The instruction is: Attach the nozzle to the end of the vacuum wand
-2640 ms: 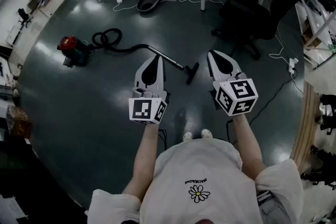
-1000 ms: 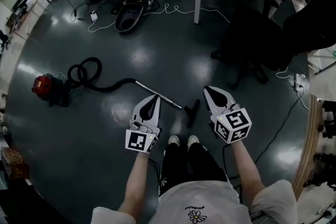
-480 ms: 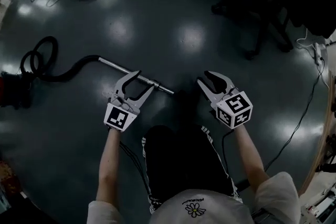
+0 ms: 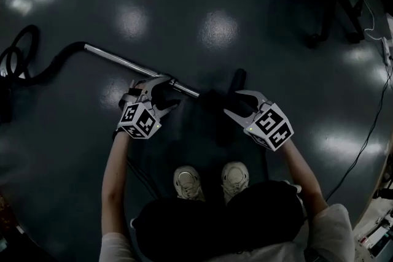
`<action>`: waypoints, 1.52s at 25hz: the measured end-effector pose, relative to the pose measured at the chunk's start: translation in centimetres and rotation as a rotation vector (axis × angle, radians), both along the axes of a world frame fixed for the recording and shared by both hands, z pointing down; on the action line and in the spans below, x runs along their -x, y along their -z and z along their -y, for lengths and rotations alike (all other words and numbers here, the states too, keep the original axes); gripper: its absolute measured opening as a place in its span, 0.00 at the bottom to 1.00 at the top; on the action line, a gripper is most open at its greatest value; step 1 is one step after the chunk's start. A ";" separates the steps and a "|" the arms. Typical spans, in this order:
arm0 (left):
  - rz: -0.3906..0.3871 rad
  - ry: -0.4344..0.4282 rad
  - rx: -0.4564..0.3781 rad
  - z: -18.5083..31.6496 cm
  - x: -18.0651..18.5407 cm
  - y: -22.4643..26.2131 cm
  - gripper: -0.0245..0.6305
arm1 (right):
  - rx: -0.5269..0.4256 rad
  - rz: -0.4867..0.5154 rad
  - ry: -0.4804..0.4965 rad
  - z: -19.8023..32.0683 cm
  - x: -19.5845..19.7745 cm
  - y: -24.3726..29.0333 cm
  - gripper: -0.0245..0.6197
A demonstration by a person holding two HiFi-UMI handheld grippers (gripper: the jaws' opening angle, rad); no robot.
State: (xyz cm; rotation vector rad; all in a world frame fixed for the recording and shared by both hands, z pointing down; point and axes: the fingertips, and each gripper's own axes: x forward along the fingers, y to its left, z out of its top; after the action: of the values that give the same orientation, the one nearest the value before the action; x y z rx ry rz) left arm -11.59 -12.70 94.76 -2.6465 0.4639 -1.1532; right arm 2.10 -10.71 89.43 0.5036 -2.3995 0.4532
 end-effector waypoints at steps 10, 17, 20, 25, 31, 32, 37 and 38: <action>0.093 0.016 -0.158 3.3 -0.1 -2.6 0.44 | -0.036 -0.173 0.137 -0.5 2.3 -4.6 0.33; 0.116 -0.002 -0.208 3.3 -0.1 -2.4 0.41 | 0.084 -0.230 0.252 -0.3 4.4 -5.7 0.32; 0.123 -0.007 -0.227 3.2 0.1 -1.7 0.40 | 0.094 -0.240 0.291 -0.5 4.7 -5.6 0.32; 0.101 0.007 -0.237 3.0 -0.1 -0.7 0.38 | 0.062 -0.154 0.295 -0.2 4.7 -5.2 0.32; -0.074 -0.001 -0.287 2.7 -3.4 1.9 0.04 | 0.036 -0.069 0.245 1.3 5.4 -4.2 0.31; -0.016 -0.013 -0.312 3.0 -3.6 1.3 0.04 | 0.024 -0.080 0.244 1.5 5.7 -4.3 0.31; 0.052 -0.033 -0.277 3.0 -2.1 0.4 0.20 | -0.008 -0.117 0.269 1.6 5.8 -4.6 0.31; 0.079 -0.034 -0.264 3.2 -1.3 -0.1 0.29 | -0.007 -0.118 0.268 1.7 5.6 -4.5 0.31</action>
State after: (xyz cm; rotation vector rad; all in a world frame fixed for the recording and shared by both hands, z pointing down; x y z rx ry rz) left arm -10.26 -15.94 94.87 -2.3662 0.5155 -1.0991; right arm -3.50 -12.36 93.94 0.2001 -2.3117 0.2887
